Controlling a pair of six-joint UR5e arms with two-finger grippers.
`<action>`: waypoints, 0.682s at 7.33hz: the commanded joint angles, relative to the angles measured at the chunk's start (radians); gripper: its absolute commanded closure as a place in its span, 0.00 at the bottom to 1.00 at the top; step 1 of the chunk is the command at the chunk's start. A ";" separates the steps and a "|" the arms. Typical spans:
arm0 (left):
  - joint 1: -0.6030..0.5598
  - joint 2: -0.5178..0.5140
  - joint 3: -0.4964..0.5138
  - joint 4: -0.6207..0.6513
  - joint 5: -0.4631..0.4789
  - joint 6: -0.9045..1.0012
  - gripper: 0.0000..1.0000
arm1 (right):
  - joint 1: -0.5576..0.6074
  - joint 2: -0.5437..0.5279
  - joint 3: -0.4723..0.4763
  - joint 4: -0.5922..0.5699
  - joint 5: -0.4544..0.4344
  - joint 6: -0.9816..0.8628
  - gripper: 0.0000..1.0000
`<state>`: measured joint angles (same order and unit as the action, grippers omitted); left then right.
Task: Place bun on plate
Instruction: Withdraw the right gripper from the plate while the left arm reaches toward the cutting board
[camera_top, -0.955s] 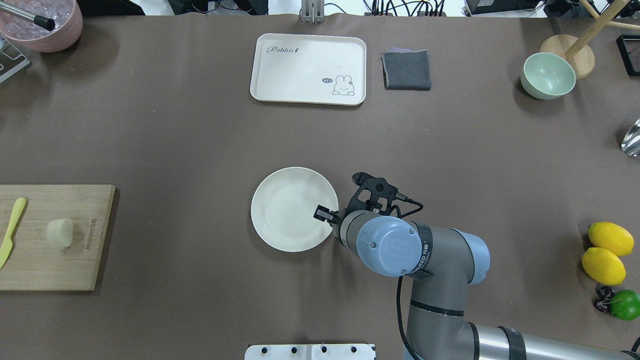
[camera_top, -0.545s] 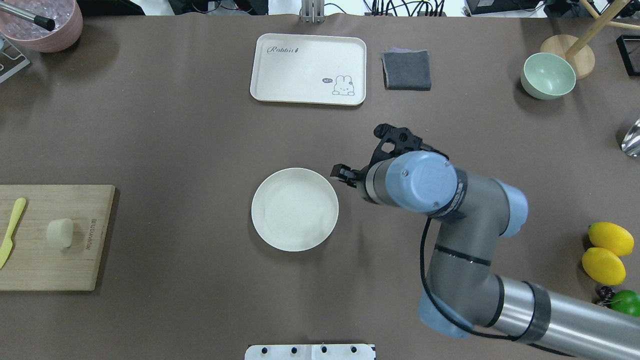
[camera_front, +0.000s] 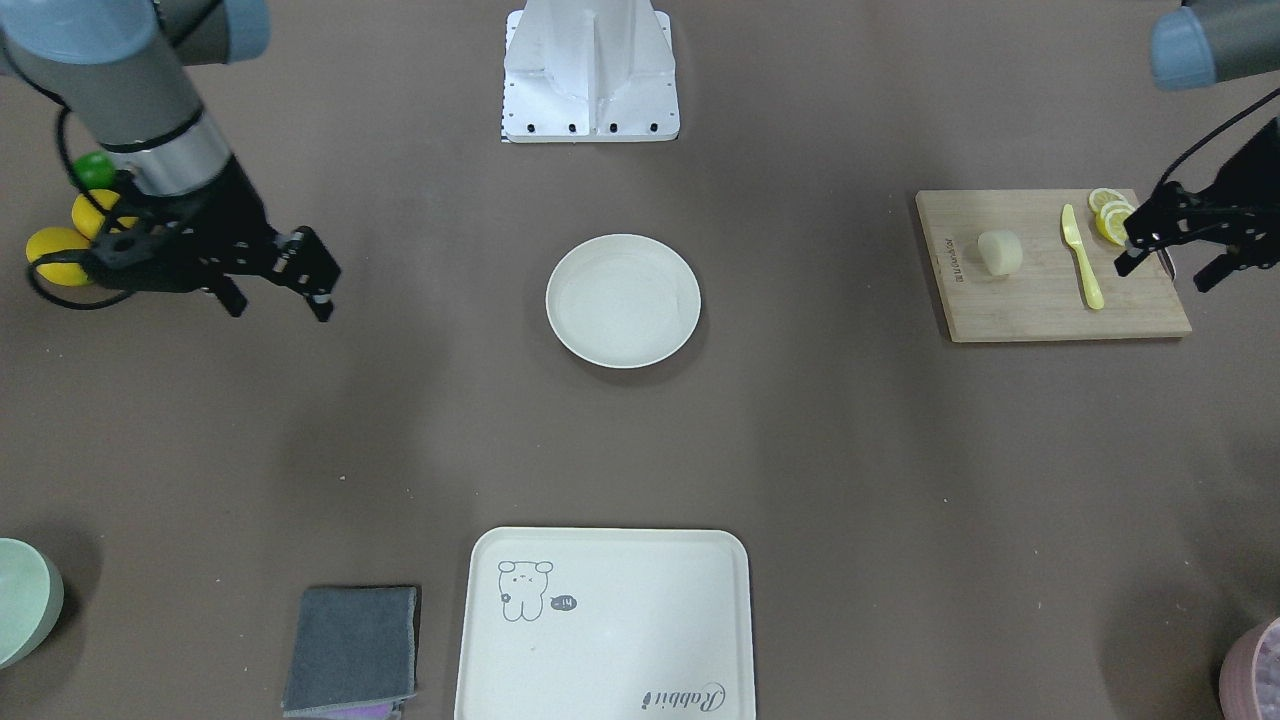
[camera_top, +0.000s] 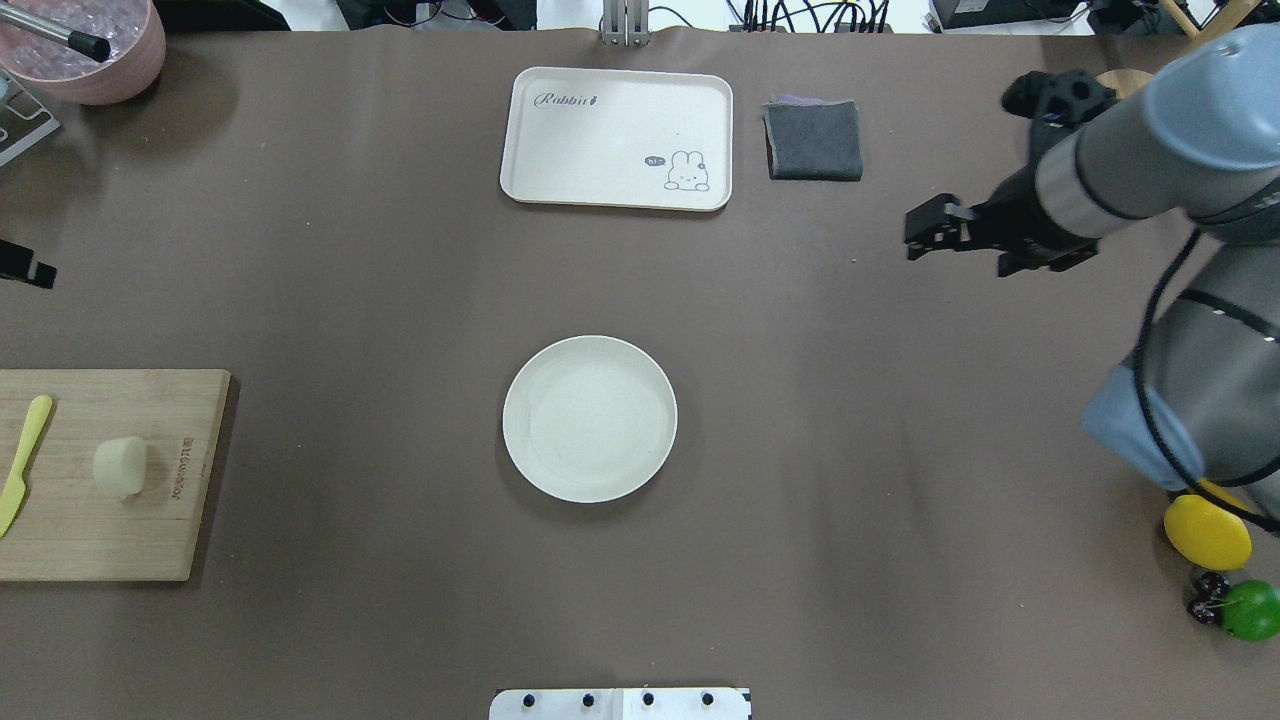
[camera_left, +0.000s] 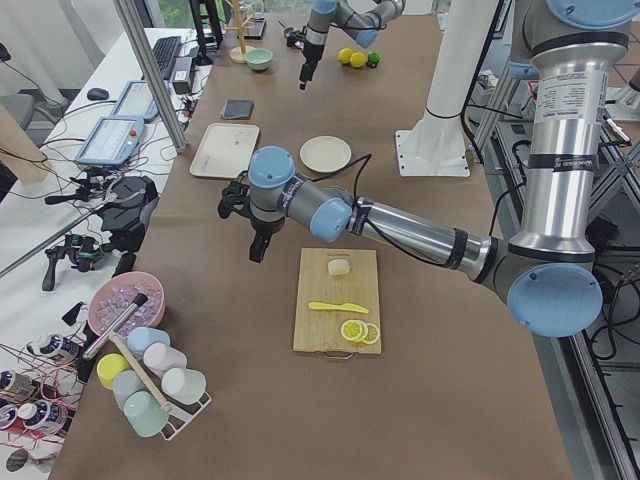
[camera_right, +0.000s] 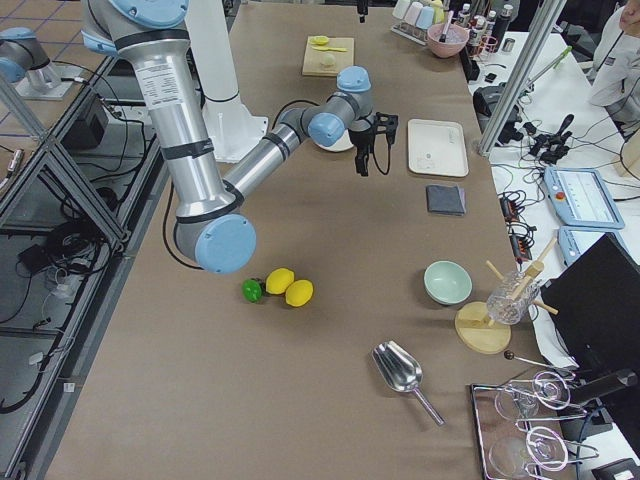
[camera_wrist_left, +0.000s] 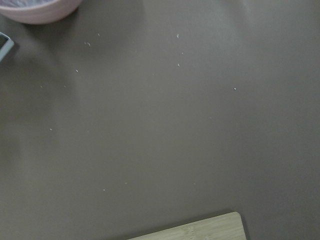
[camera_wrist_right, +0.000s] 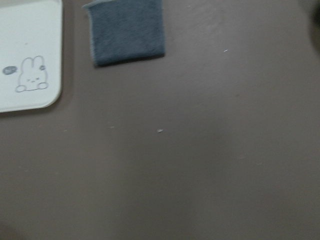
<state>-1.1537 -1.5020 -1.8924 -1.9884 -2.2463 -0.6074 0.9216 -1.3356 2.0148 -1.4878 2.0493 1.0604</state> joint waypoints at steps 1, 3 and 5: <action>0.196 0.104 -0.005 -0.140 0.164 -0.204 0.02 | 0.239 -0.190 0.048 0.000 0.174 -0.344 0.00; 0.342 0.211 0.007 -0.315 0.250 -0.339 0.03 | 0.425 -0.350 0.041 0.004 0.265 -0.680 0.00; 0.437 0.215 0.033 -0.343 0.327 -0.411 0.03 | 0.461 -0.373 0.038 0.004 0.275 -0.724 0.00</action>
<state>-0.7742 -1.2945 -1.8783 -2.3071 -1.9710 -0.9787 1.3530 -1.6881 2.0554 -1.4837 2.3132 0.3790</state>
